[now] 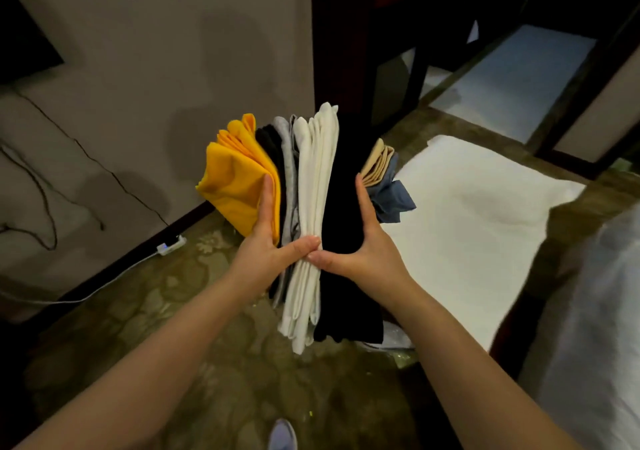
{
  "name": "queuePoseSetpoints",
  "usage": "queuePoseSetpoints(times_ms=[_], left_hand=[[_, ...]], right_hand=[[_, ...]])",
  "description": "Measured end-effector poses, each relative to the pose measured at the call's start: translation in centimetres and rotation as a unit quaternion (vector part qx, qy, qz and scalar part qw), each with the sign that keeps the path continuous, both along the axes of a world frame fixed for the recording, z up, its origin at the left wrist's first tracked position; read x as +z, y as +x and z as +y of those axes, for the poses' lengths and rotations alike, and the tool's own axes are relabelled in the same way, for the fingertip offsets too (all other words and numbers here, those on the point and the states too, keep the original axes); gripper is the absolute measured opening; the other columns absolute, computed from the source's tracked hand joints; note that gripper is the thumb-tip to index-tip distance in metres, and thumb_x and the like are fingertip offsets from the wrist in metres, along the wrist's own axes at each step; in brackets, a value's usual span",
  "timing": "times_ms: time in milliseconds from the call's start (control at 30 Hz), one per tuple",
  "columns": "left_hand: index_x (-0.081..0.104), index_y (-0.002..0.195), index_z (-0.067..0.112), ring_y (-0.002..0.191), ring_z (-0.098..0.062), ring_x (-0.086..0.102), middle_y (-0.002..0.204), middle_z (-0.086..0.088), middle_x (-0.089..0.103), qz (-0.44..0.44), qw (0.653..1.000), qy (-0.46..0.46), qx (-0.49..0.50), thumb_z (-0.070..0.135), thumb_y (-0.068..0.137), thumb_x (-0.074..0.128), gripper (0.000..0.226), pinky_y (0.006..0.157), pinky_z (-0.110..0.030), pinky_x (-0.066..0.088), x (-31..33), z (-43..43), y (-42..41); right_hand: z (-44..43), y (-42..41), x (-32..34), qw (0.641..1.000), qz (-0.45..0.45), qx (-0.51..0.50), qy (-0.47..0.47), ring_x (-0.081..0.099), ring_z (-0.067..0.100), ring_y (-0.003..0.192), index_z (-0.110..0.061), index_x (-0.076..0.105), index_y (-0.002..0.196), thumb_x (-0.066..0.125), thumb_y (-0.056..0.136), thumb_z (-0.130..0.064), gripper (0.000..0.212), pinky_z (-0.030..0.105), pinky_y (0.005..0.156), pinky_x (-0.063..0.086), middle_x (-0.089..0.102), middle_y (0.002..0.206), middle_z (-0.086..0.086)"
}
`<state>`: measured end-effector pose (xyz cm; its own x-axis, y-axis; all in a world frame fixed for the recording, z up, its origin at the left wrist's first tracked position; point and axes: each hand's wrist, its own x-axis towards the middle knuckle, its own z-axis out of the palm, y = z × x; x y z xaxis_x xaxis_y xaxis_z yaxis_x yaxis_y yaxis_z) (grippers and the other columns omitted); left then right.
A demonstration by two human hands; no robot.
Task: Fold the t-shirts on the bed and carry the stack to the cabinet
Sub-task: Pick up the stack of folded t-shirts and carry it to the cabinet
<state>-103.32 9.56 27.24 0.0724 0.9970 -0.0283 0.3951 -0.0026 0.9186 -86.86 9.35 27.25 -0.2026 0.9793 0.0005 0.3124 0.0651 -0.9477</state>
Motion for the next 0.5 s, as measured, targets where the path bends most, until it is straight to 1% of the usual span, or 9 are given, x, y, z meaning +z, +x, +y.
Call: queuePoseSetpoints(times_ms=[133,233,333,367,433,500], left_hand=[[-0.015,0.129,0.055,0.127,0.003,0.008,0.138,0.030,-0.001,0.013,1.000,-0.008,-0.015,0.053,0.065,0.058,0.097,0.101,-0.025,0.021,0.7,8.3,-4.7],[-0.016,0.127,0.056,0.136,-0.003,0.011,0.141,0.029,0.000,0.026,0.999,0.001,-0.028,0.052,0.066,0.057,0.095,0.104,-0.026,0.024,1.1,14.2,-6.2],[-0.017,0.123,0.058,0.143,-0.016,0.014,0.152,0.020,-0.002,0.042,0.999,0.003,-0.033,0.053,0.066,0.057,0.093,0.111,-0.037,0.027,1.2,20.8,-7.0],[-0.017,0.123,0.059,0.142,-0.018,0.015,0.153,0.018,-0.001,0.048,0.998,0.006,-0.035,0.052,0.067,0.057,0.092,0.110,-0.039,0.027,1.1,23.1,-7.1],[-0.016,0.124,0.058,0.142,-0.017,0.016,0.149,0.022,0.002,0.043,0.999,0.007,-0.028,0.048,0.074,0.060,0.092,0.108,-0.037,0.028,0.7,27.2,-7.2],[-0.016,0.121,0.062,0.142,-0.016,0.015,0.148,0.023,0.001,0.042,0.998,0.033,-0.040,0.052,0.076,0.065,0.093,0.109,-0.036,0.028,0.7,31.6,-7.1]], right_hand=[[8.0,-4.6,-0.2,1.000,0.024,-0.013,-0.006,0.032,0.005,0.136,-0.060,-0.001,0.138,0.082,0.059,-0.047,0.116,0.033,0.107,0.037,0.026,0.151,-0.018],[13.8,-6.2,-0.1,0.999,0.033,-0.023,-0.008,0.032,0.005,0.135,-0.062,-0.001,0.137,0.081,0.054,-0.052,0.117,0.031,0.106,0.038,0.026,0.151,-0.020],[20.2,-6.9,0.0,0.999,0.034,-0.032,0.000,0.033,0.004,0.135,-0.065,-0.001,0.135,0.077,0.050,-0.057,0.115,0.037,0.108,0.038,0.027,0.150,-0.021],[22.4,-7.0,-0.2,0.999,0.037,-0.034,0.004,0.032,0.005,0.135,-0.064,-0.001,0.136,0.077,0.052,-0.055,0.115,0.038,0.108,0.037,0.026,0.150,-0.020],[26.3,-7.2,-0.5,0.999,0.035,-0.028,0.009,0.030,0.005,0.137,-0.063,-0.001,0.136,0.080,0.058,-0.048,0.113,0.040,0.109,0.036,0.025,0.151,-0.019],[30.5,-7.0,-0.4,0.998,0.040,-0.033,0.025,0.028,0.006,0.137,-0.063,-0.001,0.136,0.081,0.062,-0.044,0.112,0.041,0.110,0.034,0.024,0.151,-0.019]])
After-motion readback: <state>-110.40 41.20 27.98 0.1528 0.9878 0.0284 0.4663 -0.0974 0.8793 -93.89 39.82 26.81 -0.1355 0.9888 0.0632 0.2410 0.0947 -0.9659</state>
